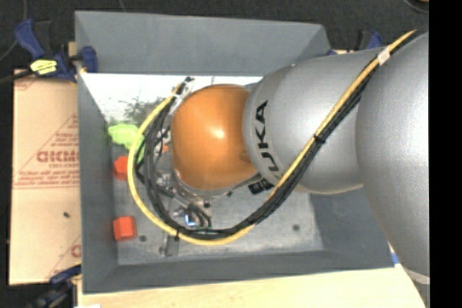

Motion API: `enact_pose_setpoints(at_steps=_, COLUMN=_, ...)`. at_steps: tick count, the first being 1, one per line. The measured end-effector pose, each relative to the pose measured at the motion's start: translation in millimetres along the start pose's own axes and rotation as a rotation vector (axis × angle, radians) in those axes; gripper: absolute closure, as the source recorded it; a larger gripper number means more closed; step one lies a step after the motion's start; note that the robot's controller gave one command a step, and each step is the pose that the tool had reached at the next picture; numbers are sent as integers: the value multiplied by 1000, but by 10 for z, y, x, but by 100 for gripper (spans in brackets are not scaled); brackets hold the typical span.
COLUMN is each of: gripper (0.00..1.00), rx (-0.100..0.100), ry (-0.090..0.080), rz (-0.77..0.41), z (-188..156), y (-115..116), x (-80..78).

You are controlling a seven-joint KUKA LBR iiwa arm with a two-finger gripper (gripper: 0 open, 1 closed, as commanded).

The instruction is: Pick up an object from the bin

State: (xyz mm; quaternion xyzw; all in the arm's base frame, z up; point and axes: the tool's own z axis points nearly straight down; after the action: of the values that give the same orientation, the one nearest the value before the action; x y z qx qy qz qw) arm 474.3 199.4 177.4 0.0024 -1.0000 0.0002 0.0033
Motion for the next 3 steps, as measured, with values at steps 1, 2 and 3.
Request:
enact_pose_setpoints(at_steps=1, gripper=0, rx=-2, ry=-8, rz=6, z=-43, y=-9, x=-21)
enact_pose_setpoints(at_steps=2, gripper=0, rx=10, ry=5, rz=199, z=1076, y=308, x=-732)
enact_pose_setpoints(at_steps=3, gripper=0, rx=-5, ry=-9, rz=276, z=223, y=396, x=-232)
